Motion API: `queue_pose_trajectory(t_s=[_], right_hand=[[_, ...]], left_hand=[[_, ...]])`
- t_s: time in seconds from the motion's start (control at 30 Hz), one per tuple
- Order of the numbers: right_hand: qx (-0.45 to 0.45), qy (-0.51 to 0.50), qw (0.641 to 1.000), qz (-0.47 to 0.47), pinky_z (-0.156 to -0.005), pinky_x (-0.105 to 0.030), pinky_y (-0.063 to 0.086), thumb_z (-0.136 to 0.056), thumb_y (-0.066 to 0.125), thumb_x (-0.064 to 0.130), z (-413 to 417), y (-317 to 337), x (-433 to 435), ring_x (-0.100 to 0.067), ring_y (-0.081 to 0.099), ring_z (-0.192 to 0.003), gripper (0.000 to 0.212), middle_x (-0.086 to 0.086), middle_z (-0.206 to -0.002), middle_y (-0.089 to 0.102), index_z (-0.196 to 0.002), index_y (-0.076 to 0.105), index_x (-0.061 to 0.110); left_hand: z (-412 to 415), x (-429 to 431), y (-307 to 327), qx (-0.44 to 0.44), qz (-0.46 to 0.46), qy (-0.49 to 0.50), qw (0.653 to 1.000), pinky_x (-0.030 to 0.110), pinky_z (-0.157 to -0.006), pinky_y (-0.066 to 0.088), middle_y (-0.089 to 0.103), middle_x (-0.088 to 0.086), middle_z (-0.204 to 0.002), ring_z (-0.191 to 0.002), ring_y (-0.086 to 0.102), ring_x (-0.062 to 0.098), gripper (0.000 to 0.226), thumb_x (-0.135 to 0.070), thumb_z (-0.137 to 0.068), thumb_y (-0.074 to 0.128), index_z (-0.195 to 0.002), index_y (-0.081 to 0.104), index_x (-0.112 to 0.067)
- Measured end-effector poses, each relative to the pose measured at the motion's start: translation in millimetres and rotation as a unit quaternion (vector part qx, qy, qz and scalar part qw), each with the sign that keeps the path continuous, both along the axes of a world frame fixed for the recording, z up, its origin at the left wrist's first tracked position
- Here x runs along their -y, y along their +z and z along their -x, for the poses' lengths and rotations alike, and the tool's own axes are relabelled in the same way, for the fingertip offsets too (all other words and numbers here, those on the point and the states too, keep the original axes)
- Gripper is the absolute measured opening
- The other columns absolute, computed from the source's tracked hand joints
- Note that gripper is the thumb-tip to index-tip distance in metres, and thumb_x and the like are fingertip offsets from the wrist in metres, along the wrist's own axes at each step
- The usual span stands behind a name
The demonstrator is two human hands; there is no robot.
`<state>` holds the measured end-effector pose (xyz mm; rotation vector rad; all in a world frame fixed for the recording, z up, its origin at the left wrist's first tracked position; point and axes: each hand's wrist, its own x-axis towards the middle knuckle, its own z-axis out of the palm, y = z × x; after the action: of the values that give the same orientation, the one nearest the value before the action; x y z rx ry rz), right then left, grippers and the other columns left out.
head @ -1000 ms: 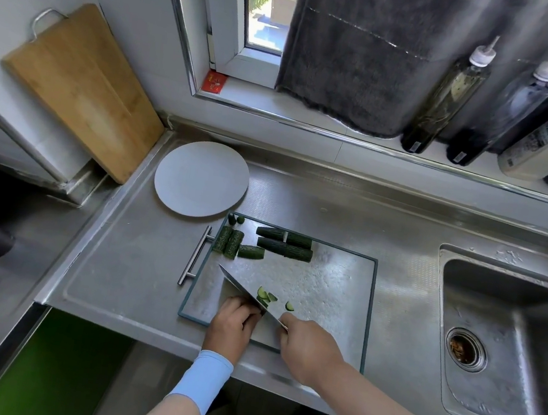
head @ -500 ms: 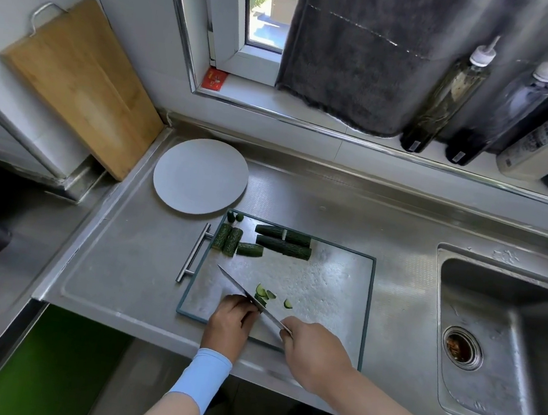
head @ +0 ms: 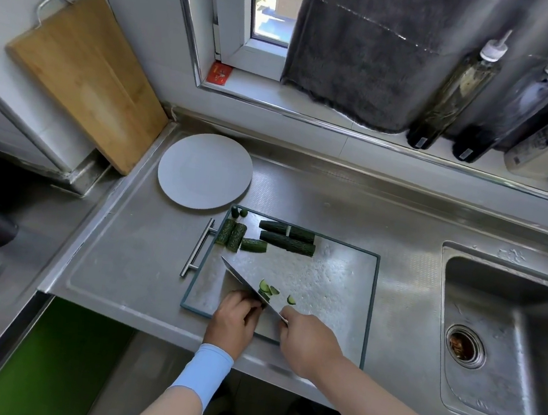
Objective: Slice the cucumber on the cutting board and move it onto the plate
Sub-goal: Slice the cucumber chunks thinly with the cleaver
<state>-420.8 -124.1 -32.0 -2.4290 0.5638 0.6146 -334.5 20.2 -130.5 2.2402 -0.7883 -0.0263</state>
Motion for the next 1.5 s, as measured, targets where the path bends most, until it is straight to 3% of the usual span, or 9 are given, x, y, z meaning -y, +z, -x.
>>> queue_pose_trajectory(t_s=[0.17,0.37,0.9,1.1,1.37,1.5], right_hand=[[0.002,0.005,1.0,-0.003,-0.061,-0.035,0.039,-0.103,0.035,0.027,0,2,1,-0.025,0.052,-0.07,0.014,-0.005,-0.083,0.06,-0.094,0.046,0.025],[0.009,-0.003,1.0,-0.006,-0.073,-0.037,0.049,-0.102,0.035,0.029,8,5,1,-0.023,0.058,-0.08,0.022,0.0,-0.087,0.065,-0.103,0.057,0.026],[0.011,-0.004,1.0,0.0,-0.069,-0.037,0.046,-0.105,0.034,0.029,18,7,-2,-0.021,0.054,-0.073,0.021,-0.001,-0.084,0.063,-0.102,0.054,0.025],[-0.007,-0.019,1.0,0.0,-0.057,-0.033,0.034,-0.101,0.035,0.023,5,2,-6,-0.024,0.05,-0.069,0.016,-0.002,-0.077,0.056,-0.089,0.045,0.025],[-0.003,-0.018,1.0,-0.013,-0.067,-0.037,0.045,-0.102,0.035,0.026,4,6,-4,-0.023,0.054,-0.072,0.019,-0.001,-0.08,0.061,-0.089,0.05,0.024],[0.011,-0.01,1.0,-0.012,-0.065,-0.036,0.043,-0.104,0.035,0.029,9,9,-4,-0.02,0.052,-0.07,0.019,0.002,-0.078,0.059,-0.089,0.048,0.029]], left_hand=[[2,2,1,-0.008,-0.003,0.017,1.0,0.015,-0.079,0.042,0.062,0.004,-0.089,-0.088,0.055,0.016,0.019,0.001,-0.073,0.078,-0.087,0.073,-0.011],[1,2,4,-0.01,0.006,0.025,1.0,0.014,-0.081,0.04,0.063,0.004,-0.086,-0.085,0.053,0.015,0.018,0.001,-0.072,0.079,-0.085,0.072,-0.01],[1,3,3,-0.03,0.008,0.044,0.999,0.013,-0.082,0.041,0.064,0.001,-0.087,-0.084,0.057,0.014,0.017,-0.001,-0.073,0.079,-0.084,0.072,-0.013],[1,3,0,-0.026,0.002,0.039,0.999,0.02,-0.074,0.046,0.062,0.002,-0.083,-0.08,0.058,0.017,0.02,0.003,-0.07,0.079,-0.081,0.072,-0.011],[2,5,2,-0.031,0.011,0.051,0.998,0.016,-0.074,0.041,0.06,0.003,-0.081,-0.08,0.053,0.014,0.019,0.004,-0.07,0.079,-0.08,0.071,-0.01],[1,4,0,-0.028,0.011,0.056,0.998,0.016,-0.078,0.042,0.062,0.004,-0.082,-0.081,0.055,0.016,0.018,0.0,-0.071,0.08,-0.083,0.072,-0.01]])
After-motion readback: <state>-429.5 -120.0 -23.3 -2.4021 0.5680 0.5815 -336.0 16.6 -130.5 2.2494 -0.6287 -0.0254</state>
